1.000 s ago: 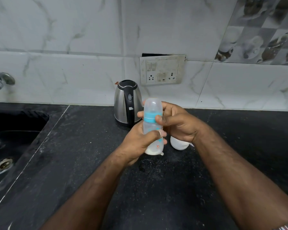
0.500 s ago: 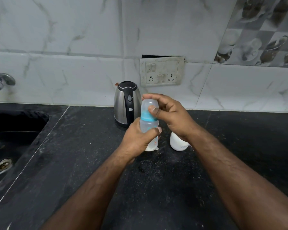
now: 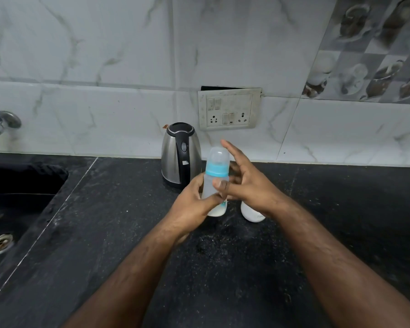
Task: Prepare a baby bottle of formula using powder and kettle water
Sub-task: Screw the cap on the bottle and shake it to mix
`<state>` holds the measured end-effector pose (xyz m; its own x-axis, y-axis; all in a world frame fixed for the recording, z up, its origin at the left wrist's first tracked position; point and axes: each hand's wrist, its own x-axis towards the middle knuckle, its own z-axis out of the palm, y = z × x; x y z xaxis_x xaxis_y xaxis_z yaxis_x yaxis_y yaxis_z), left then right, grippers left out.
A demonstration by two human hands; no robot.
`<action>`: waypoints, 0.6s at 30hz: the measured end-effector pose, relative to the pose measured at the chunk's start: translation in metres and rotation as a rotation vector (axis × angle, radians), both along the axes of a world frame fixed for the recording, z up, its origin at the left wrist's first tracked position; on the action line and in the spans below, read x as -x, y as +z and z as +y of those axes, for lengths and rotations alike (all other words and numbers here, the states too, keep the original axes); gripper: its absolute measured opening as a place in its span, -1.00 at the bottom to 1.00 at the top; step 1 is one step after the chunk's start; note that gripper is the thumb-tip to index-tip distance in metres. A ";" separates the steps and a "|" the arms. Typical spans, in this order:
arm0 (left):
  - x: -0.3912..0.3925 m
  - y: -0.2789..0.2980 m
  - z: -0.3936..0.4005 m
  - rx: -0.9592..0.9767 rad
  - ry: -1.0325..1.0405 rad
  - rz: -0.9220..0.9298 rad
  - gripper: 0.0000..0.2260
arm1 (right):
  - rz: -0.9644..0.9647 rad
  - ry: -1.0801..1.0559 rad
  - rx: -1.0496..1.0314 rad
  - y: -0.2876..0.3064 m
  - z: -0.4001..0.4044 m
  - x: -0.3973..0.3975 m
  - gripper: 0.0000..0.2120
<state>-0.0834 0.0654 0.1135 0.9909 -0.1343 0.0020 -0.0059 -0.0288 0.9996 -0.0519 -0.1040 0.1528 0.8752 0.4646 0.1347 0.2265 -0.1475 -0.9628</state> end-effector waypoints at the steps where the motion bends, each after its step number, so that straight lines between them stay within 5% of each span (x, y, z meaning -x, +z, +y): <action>1: 0.001 0.000 0.002 0.003 -0.030 0.000 -0.48 | -0.023 -0.010 0.051 -0.003 -0.001 0.000 -0.07; 7: 0.002 -0.002 0.010 0.231 -0.205 0.091 -0.49 | -0.134 -0.127 0.157 -0.009 -0.005 -0.005 0.03; 11: 0.002 -0.001 0.010 0.429 -0.185 0.143 -0.55 | -0.120 -0.216 0.042 -0.006 -0.005 -0.010 -0.07; 16: 0.000 -0.001 0.004 0.426 -0.080 0.111 -0.55 | -0.218 -0.280 0.184 0.006 0.003 -0.009 -0.08; 18: -0.001 -0.003 0.005 0.478 -0.048 0.148 -0.52 | -0.274 -0.391 0.013 0.025 -0.002 -0.015 -0.06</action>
